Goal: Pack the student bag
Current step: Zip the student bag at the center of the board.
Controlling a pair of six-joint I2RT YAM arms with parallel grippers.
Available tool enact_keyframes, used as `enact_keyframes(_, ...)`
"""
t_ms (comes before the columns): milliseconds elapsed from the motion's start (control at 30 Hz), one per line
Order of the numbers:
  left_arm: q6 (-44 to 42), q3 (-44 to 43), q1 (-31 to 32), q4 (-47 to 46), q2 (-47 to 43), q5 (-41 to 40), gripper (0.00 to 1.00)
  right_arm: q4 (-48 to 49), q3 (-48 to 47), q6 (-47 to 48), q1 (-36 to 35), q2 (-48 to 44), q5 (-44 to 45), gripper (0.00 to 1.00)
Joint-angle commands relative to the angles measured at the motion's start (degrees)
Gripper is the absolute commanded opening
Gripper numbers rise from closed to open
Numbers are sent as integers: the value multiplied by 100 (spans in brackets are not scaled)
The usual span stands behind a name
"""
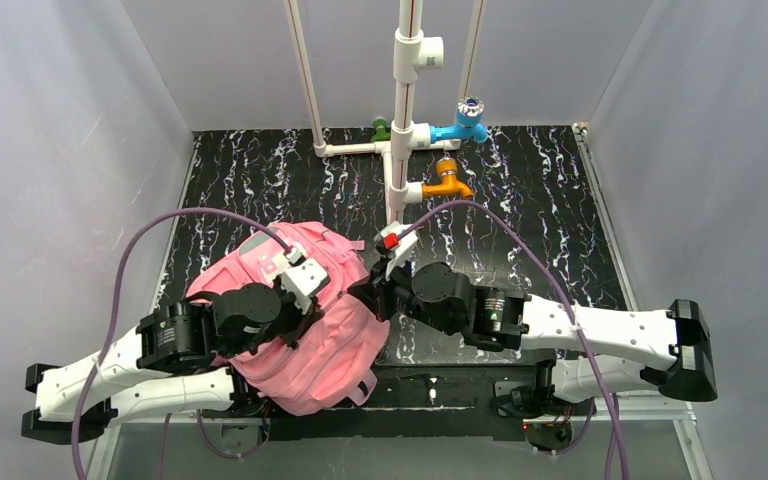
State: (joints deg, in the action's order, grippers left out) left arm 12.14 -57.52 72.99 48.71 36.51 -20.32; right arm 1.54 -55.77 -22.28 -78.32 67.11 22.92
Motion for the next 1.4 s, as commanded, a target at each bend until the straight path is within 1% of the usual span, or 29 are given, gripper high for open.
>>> enact_keyframes(0,211,-428,53,1344,-395,-259,0,-143,-405,432,326,-235,1131,1)
enact_keyframes(133,531,-708,49,1756,-533,-727,0,-220,-387,558,454,-248,1423,1)
enact_keyframes(200,683,-889,49,1977,-628,-1015,0,-372,-404,641,517,-120,1574,1)
enact_keyframes(267,736,-1041,49,2131,-755,-1110,0,-389,-440,681,606,37,1673,1)
enact_keyframes(367,719,-1145,49,2152,-937,-998,0,-209,-530,773,704,389,1489,1)
enact_keyframes(433,697,-1148,49,2153,-993,-855,0,-53,-738,899,766,852,1426,1)
enact_keyframes(600,710,-1164,49,2218,-1080,-785,0,-590,-1451,1073,927,1897,1858,1)
enact_keyframes(733,708,-1183,49,2219,-1100,-779,0,-626,-1884,1417,1015,2479,1758,1)
enact_keyframes(800,666,-1178,49,2186,-1050,-715,0,-656,-2160,1523,1094,2802,1500,1)
enact_keyframes(900,615,-1090,49,2058,-978,-672,0,-445,-2321,1586,1305,3201,817,1)
enact_keyframes(1000,653,-914,49,1736,-940,-644,0,-748,-2737,1618,1480,3670,385,1)
enact_keyframes(1067,728,-685,51,1415,-930,-637,0,-1039,-2978,1766,1495,3823,330,1)
enact_keyframes(1200,996,31,49,552,-931,-724,0,-1537,-3283,1933,1503,3700,448,2)
enact_keyframes(1233,1061,206,53,306,-893,-728,0,-1659,-3346,1973,1511,3658,465,3)
enact_keyframes(1267,1109,373,49,86,-837,-764,0,-1748,-3384,2014,1519,3618,449,7)
enact_keyframes(1300,1159,520,53,-107,-774,-840,0,-1815,-3402,2052,1536,3577,412,16)
enact_keyframes(1333,1242,638,51,-268,-694,-927,0,-1912,-3405,2068,1546,3539,400,30)
enact_keyframes(1367,1304,742,49,-405,-621,-992,0,-2003,-3420,2074,1548,3503,379,41)
